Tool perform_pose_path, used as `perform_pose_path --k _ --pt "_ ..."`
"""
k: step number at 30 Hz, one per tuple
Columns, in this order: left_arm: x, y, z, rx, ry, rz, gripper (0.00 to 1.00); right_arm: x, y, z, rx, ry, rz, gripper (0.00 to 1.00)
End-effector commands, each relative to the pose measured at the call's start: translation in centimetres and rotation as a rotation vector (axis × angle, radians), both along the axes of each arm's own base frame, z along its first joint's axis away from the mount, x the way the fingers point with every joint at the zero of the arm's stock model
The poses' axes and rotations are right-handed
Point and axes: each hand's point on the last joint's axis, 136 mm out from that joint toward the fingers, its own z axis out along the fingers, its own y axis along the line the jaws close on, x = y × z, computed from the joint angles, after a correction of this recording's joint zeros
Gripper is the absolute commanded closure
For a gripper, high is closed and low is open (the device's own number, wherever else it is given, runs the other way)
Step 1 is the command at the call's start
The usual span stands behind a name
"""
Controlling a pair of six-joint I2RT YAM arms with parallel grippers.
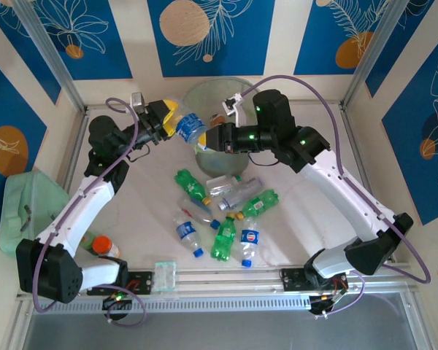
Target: Put the plastic bottles in the bin
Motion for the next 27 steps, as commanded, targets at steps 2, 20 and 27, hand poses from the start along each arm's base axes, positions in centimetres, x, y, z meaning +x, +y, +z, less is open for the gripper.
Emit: perform_pose_path --k 2,20,27 --pt "-0.3 0.1 0.7 0.008 -0.049 -0.008 0.51 -0.5 0.6 1.3 0.017 -0.032 0.035 0.77" --pt "0.2 1.1 0.6 0.144 -0.067 0.096 0.00 1.0 -0.8 1.5 -0.013 -0.053 -0.057 0.81" --pt "-0.7 3.4 -2.0 0.373 -0.018 0.224 0.00 5.4 -4.0 1.5 -0.049 -0.058 -0.217 0.81"
